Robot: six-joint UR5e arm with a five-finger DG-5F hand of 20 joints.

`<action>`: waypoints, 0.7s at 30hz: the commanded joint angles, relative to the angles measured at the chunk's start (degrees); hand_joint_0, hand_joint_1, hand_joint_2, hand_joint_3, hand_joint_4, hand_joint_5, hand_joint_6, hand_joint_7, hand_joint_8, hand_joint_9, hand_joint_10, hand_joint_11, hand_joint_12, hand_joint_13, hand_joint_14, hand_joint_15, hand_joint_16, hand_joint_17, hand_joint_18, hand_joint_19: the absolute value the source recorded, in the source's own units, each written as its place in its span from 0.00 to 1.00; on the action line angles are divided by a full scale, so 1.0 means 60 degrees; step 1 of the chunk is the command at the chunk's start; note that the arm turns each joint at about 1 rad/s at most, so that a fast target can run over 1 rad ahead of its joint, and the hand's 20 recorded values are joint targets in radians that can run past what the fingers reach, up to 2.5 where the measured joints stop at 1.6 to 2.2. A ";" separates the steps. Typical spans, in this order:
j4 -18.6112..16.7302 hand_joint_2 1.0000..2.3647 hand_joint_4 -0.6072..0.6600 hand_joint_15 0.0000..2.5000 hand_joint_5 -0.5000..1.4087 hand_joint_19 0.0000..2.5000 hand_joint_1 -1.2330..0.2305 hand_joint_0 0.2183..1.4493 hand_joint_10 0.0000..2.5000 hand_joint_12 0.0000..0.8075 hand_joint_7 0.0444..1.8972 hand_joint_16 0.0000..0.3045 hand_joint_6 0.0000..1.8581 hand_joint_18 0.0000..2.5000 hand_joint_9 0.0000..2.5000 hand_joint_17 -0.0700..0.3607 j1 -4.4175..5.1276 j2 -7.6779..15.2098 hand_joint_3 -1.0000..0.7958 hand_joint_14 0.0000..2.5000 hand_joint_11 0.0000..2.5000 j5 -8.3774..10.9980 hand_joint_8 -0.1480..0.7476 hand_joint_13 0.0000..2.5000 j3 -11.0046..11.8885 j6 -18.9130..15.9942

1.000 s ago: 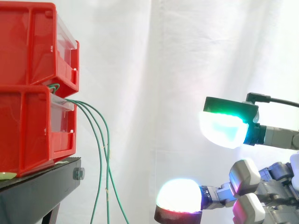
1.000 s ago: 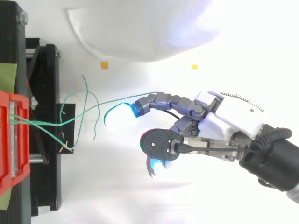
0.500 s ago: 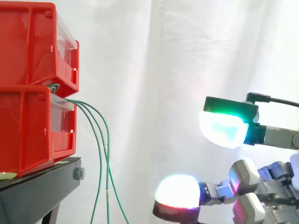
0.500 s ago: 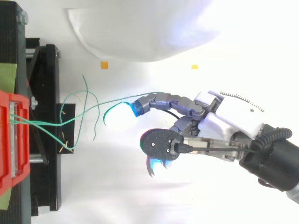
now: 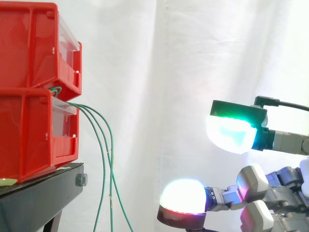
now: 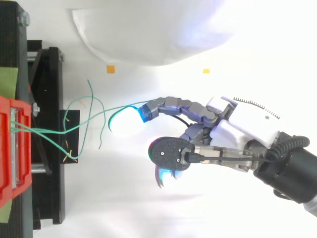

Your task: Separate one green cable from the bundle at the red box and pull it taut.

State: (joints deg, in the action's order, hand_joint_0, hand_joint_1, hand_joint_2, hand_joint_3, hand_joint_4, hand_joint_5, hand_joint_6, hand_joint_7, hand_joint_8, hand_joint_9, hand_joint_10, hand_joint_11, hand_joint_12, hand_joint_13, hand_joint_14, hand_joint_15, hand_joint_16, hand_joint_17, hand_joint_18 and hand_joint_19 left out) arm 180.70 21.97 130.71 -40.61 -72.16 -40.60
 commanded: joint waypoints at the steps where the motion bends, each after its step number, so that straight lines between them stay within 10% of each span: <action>1: 0.0000 0.00 0.55 0.38 0.18 0.48 0.35 0.24 0.01 0.35 0.34 0.11 0.27 0.32 0.51 0.34 0.0001 -0.0003 0.28 0.01 0.34 0.0001 0.44 0.44 0.0000 0.0000; 21: 0.0000 0.00 0.55 0.37 0.18 0.49 0.37 0.25 0.01 0.34 0.34 0.12 0.27 0.32 0.50 0.35 0.0001 -0.0003 0.29 0.01 0.33 0.0001 0.43 0.43 0.0000 0.0000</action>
State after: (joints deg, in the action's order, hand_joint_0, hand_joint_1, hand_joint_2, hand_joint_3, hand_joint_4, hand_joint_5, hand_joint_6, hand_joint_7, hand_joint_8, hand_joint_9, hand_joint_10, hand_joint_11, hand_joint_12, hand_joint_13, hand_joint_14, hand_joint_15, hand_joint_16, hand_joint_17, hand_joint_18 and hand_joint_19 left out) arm 180.70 21.97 130.71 -40.60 -72.16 -40.61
